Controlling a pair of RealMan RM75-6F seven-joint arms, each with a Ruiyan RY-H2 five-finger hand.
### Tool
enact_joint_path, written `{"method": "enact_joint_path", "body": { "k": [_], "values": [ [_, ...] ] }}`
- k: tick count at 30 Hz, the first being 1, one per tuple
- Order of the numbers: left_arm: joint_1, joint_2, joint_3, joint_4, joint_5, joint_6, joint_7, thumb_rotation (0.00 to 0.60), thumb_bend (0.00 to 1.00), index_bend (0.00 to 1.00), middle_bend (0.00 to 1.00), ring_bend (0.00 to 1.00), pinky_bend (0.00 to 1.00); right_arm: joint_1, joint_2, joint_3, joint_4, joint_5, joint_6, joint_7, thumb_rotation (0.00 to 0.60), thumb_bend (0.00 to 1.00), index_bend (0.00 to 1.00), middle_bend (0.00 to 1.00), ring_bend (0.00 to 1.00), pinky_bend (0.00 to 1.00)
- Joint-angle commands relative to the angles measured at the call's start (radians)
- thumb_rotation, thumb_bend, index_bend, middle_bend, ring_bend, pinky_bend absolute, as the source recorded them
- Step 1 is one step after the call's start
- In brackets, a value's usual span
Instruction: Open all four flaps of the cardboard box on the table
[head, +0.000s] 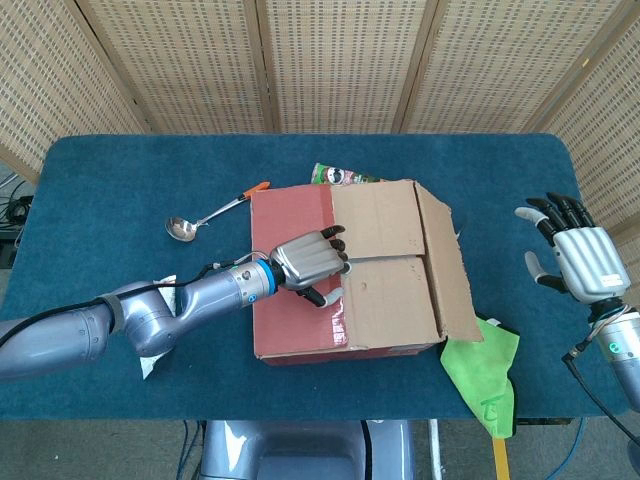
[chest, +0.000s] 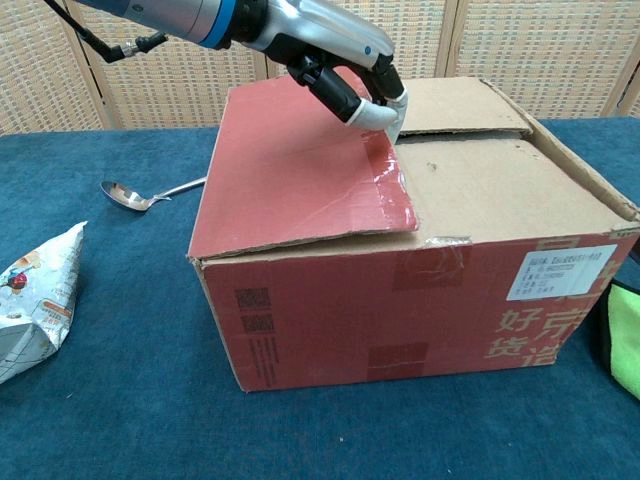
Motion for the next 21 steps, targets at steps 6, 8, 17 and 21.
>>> {"method": "enact_joint_path", "body": {
  "k": [6, 8, 17, 21],
  "values": [
    [0.005, 0.036, 0.010, -0.031, -0.021, 0.031, 0.023, 0.176, 0.54, 0.40, 0.45, 0.26, 0.00, -0.002, 0.000, 0.005, -0.001, -0.001, 0.005, 0.003, 0.600, 0.52, 0.18, 0.14, 0.00, 0.06],
    [0.011, 0.057, 0.008, -0.053, -0.022, 0.046, 0.025, 0.177, 0.54, 0.40, 0.45, 0.26, 0.00, -0.002, 0.000, 0.006, -0.003, -0.002, 0.005, 0.003, 0.600, 0.52, 0.18, 0.14, 0.00, 0.06],
    [0.047, 0.161, 0.001, -0.152, 0.009, 0.104, 0.037, 0.174, 0.53, 0.43, 0.47, 0.27, 0.00, 0.000, -0.002, 0.011, 0.000, -0.002, 0.001, 0.005, 0.600, 0.51, 0.18, 0.14, 0.00, 0.06],
    [0.075, 0.227, -0.003, -0.207, 0.030, 0.136, 0.038, 0.174, 0.53, 0.43, 0.47, 0.27, 0.00, 0.001, -0.005, 0.013, 0.003, -0.001, 0.000, 0.011, 0.600, 0.50, 0.18, 0.14, 0.00, 0.06]
  ]
}}
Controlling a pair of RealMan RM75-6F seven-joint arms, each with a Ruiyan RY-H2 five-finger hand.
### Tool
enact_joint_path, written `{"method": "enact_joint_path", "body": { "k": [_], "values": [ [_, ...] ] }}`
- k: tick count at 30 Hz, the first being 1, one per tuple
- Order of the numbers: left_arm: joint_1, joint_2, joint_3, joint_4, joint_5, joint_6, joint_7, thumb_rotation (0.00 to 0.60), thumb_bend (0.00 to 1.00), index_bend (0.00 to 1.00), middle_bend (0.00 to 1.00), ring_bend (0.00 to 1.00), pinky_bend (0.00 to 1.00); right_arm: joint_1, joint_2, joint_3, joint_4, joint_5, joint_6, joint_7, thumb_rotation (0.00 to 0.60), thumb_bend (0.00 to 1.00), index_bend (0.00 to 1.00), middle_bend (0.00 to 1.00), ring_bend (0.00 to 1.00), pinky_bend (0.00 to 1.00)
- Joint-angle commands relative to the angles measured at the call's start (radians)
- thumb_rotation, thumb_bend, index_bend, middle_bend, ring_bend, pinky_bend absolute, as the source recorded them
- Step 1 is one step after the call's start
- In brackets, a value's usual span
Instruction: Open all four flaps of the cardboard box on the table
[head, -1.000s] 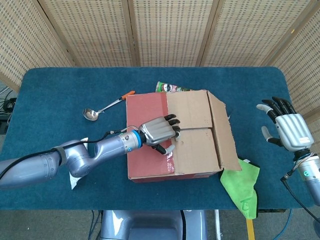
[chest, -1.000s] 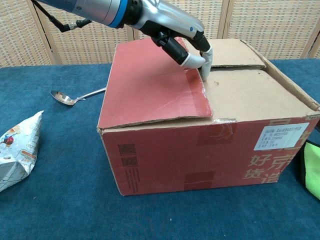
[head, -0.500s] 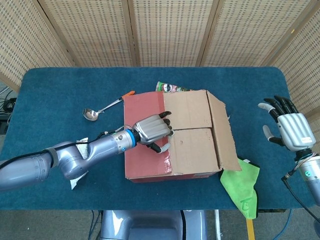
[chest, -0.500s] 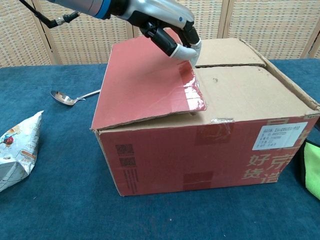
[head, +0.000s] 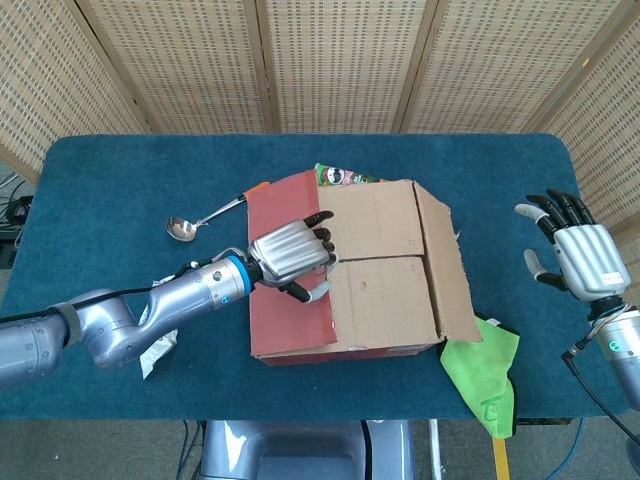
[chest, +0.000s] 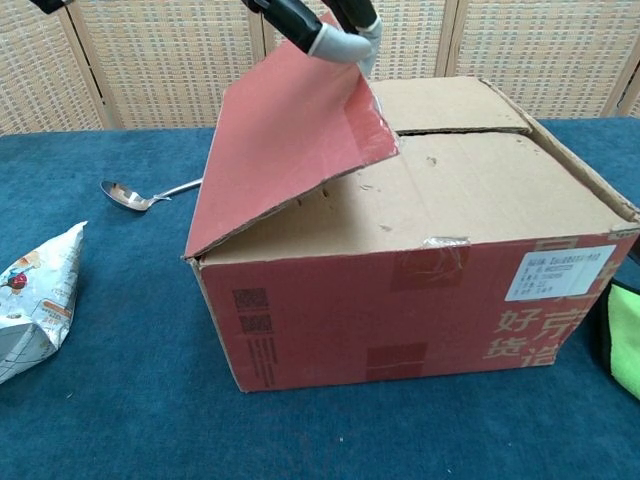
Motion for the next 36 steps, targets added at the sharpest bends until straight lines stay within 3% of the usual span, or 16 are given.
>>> {"method": "enact_joint_path", "body": {
  "k": [1, 8, 23, 31, 36],
  "values": [
    [0.031, 0.064, -0.003, -0.058, 0.025, 0.032, 0.003, 0.175, 0.52, 0.43, 0.47, 0.27, 0.00, 0.001, -0.001, 0.002, 0.002, 0.000, -0.001, 0.002, 0.600, 0.50, 0.18, 0.14, 0.00, 0.06],
    [0.112, 0.213, 0.001, -0.181, 0.090, 0.102, 0.002, 0.174, 0.50, 0.43, 0.47, 0.28, 0.00, 0.004, -0.003, 0.008, 0.010, 0.004, -0.003, 0.009, 0.600, 0.50, 0.18, 0.14, 0.00, 0.06],
    [0.324, 0.499, 0.052, -0.305, 0.286, 0.227, -0.069, 0.173, 0.45, 0.43, 0.47, 0.28, 0.00, 0.015, -0.015, 0.008, 0.027, -0.003, -0.023, 0.017, 0.600, 0.50, 0.18, 0.14, 0.00, 0.06],
    [0.445, 0.575, 0.090, -0.313, 0.403, 0.329, -0.136, 0.173, 0.43, 0.43, 0.47, 0.28, 0.00, 0.022, -0.021, 0.010, 0.028, -0.005, -0.030, 0.015, 0.600, 0.51, 0.18, 0.14, 0.00, 0.06],
    [0.511, 0.561, 0.117, -0.295, 0.451, 0.372, -0.136, 0.175, 0.34, 0.42, 0.44, 0.28, 0.00, 0.021, -0.025, 0.010, 0.029, -0.004, -0.030, 0.013, 0.600, 0.50, 0.18, 0.14, 0.00, 0.06]
  ]
}}
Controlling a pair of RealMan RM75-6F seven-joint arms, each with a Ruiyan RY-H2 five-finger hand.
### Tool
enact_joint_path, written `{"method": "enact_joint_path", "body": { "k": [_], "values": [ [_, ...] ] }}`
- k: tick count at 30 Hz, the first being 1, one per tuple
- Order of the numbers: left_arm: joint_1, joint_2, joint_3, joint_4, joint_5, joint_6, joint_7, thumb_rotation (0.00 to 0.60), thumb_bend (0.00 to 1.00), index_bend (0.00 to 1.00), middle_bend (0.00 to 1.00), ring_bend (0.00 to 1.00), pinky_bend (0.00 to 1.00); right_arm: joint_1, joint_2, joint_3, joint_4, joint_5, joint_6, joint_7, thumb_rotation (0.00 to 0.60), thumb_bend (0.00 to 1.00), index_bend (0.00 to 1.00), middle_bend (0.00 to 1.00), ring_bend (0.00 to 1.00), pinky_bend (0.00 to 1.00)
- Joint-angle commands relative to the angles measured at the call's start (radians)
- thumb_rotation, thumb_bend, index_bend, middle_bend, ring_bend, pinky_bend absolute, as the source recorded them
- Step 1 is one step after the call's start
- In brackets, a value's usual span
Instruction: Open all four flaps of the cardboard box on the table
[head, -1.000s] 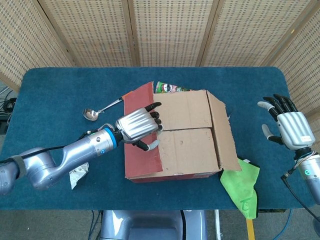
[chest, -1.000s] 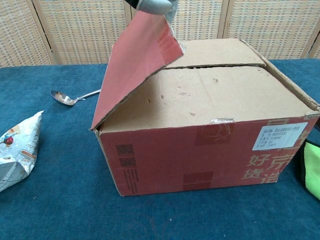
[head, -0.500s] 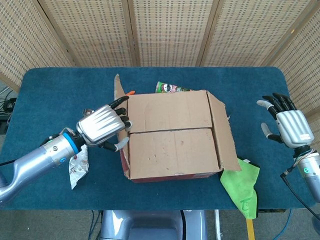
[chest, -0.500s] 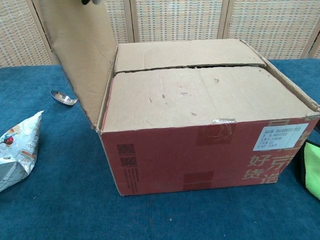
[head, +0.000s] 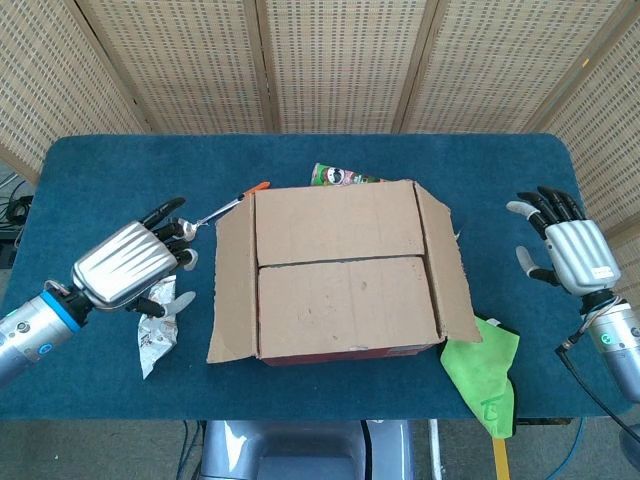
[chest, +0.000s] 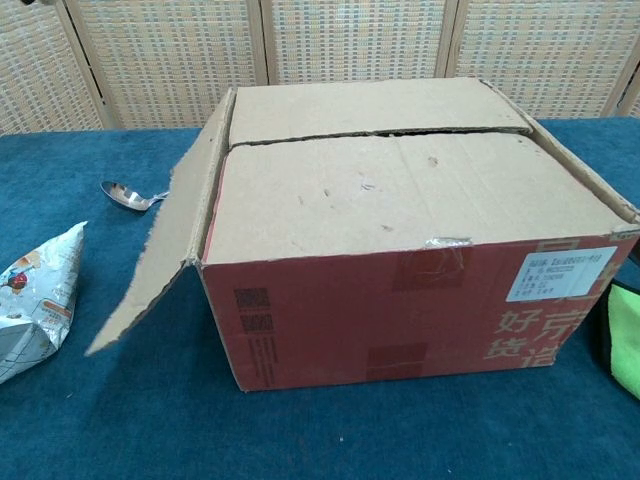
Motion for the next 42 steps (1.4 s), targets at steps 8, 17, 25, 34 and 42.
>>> {"method": "enact_joint_path", "body": {
  "k": [8, 17, 25, 34, 42],
  "values": [
    [0.079, -0.115, 0.000, 0.050, -0.037, 0.068, 0.078, 0.165, 0.32, 0.16, 0.16, 0.06, 0.00, -0.006, -0.003, -0.003, -0.004, -0.003, 0.006, 0.000, 0.600, 0.50, 0.18, 0.14, 0.00, 0.06],
    [0.083, -0.277, -0.057, 0.073, -0.162, 0.124, 0.194, 0.161, 0.32, 0.07, 0.07, 0.00, 0.00, -0.022, -0.005, -0.012, -0.014, -0.005, 0.022, -0.005, 0.600, 0.50, 0.18, 0.14, 0.00, 0.06],
    [0.047, -0.413, -0.092, 0.116, -0.297, 0.123, 0.360, 0.160, 0.31, 0.05, 0.01, 0.00, 0.00, -0.029, -0.013, -0.017, -0.011, -0.008, 0.029, -0.005, 0.600, 0.50, 0.18, 0.14, 0.00, 0.06],
    [-0.026, -0.581, -0.127, 0.187, -0.487, 0.124, 0.541, 0.394, 0.33, 0.02, 0.00, 0.00, 0.00, -0.033, -0.022, -0.020, 0.001, -0.013, 0.029, 0.007, 0.600, 0.50, 0.18, 0.14, 0.00, 0.06],
    [-0.079, -0.664, -0.140, 0.221, -0.585, 0.121, 0.609, 0.484, 0.34, 0.00, 0.00, 0.00, 0.00, -0.035, -0.024, -0.020, 0.009, -0.014, 0.029, 0.014, 0.600, 0.50, 0.18, 0.14, 0.00, 0.06]
  ]
}}
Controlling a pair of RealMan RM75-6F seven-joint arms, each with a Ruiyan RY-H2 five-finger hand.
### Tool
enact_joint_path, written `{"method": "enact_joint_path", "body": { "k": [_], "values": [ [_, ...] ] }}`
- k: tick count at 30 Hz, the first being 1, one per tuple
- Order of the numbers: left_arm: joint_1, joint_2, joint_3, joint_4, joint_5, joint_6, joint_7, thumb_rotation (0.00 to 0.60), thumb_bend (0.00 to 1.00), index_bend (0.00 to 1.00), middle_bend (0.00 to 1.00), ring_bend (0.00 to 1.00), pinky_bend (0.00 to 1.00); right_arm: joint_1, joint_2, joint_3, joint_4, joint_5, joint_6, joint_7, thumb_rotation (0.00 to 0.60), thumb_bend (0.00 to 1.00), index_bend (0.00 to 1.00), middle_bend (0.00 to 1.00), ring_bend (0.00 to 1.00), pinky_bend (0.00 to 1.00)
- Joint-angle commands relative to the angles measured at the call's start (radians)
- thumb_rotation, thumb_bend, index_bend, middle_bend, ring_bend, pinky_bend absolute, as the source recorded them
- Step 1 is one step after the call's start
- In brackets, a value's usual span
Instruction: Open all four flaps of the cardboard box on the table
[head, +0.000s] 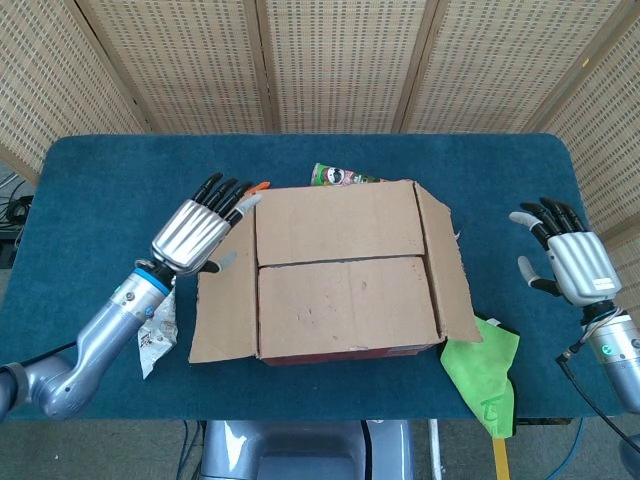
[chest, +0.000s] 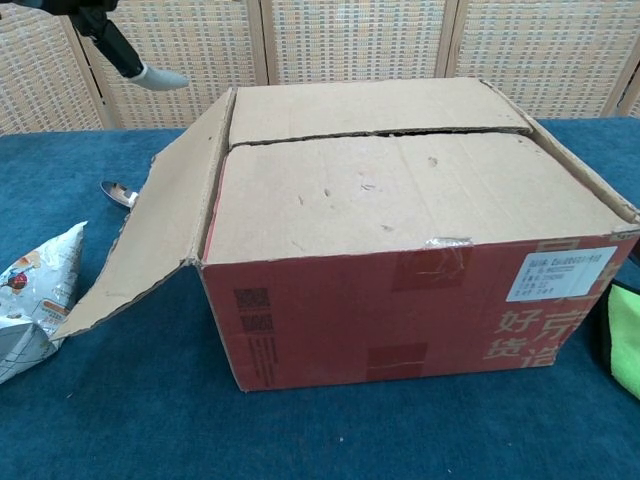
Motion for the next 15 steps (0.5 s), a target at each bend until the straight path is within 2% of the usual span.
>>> {"method": "enact_joint_path", "body": {
  "k": [1, 15],
  "values": [
    [-0.018, -0.028, -0.005, 0.009, -0.027, 0.001, 0.015, 0.484, 0.34, 0.00, 0.00, 0.00, 0.00, -0.001, 0.001, 0.000, 0.001, 0.000, 0.001, 0.002, 0.600, 0.50, 0.18, 0.14, 0.00, 0.06],
    [-0.082, -0.137, -0.003, 0.048, -0.122, 0.014, 0.095, 0.487, 0.25, 0.00, 0.00, 0.00, 0.00, -0.007, 0.003, 0.000, 0.005, -0.002, 0.005, 0.009, 0.600, 0.50, 0.18, 0.14, 0.00, 0.06]
  ]
}}
